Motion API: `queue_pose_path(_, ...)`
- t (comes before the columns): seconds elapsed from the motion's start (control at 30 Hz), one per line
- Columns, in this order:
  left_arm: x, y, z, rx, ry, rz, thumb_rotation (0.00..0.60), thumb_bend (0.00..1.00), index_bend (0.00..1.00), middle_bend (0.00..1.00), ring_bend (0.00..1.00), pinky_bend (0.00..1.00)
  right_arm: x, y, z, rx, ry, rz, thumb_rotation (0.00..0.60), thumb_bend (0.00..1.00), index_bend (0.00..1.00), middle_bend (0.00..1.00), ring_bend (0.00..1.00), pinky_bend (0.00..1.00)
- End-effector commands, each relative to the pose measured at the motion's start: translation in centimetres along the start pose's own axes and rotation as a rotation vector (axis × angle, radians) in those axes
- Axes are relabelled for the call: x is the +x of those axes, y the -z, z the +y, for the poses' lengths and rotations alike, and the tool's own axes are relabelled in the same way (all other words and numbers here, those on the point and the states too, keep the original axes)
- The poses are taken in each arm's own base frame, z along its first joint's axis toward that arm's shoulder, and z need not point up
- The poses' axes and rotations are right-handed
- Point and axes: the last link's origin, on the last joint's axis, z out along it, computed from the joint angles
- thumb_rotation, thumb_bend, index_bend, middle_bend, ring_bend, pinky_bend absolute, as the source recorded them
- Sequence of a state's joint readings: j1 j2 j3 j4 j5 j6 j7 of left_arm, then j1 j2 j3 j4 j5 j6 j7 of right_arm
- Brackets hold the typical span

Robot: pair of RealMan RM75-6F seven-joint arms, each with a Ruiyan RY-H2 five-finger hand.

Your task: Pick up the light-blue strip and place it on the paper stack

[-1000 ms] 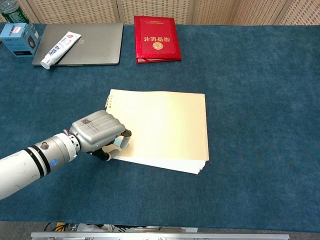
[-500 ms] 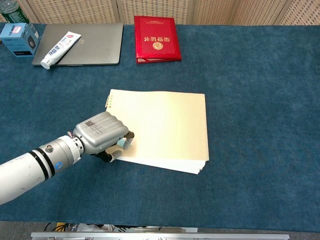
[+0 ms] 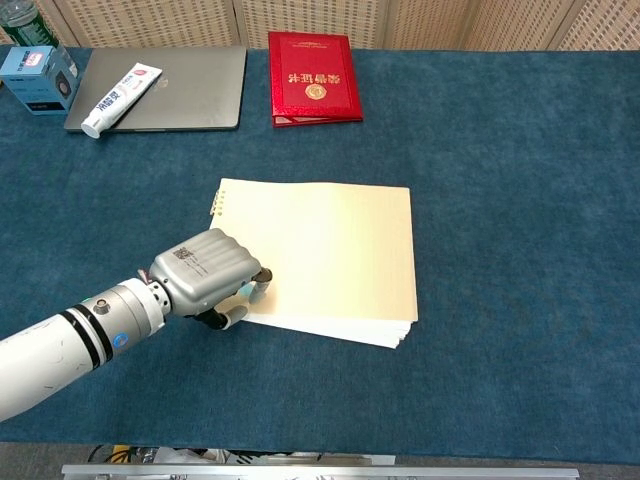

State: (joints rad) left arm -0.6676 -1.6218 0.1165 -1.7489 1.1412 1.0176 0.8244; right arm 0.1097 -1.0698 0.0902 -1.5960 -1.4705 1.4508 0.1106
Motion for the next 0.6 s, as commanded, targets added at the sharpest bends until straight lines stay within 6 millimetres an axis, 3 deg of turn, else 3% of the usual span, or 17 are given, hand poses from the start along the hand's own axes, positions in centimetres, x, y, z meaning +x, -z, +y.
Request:
queue_pose_path(0.03,0.18,0.0,0.01,0.003,0.008,0.01,0.6,0.4,0.47,1.0,1.0,1.0,0.02,0.05,0.05,-0.001,-0.001,0.001,0.6,0.26,0.34,0.38,0.4,0.33)
queue_pose_path(0.6,0.12,-0.83,0.5,-0.002,0.003,0.018,0.6,0.4,0.48,1.0,1.0,1.0,0.26,0.31,0.41,-0.01,-0.001,0.006,0.6,0.26,0.34,0.38,0.41,0.33)
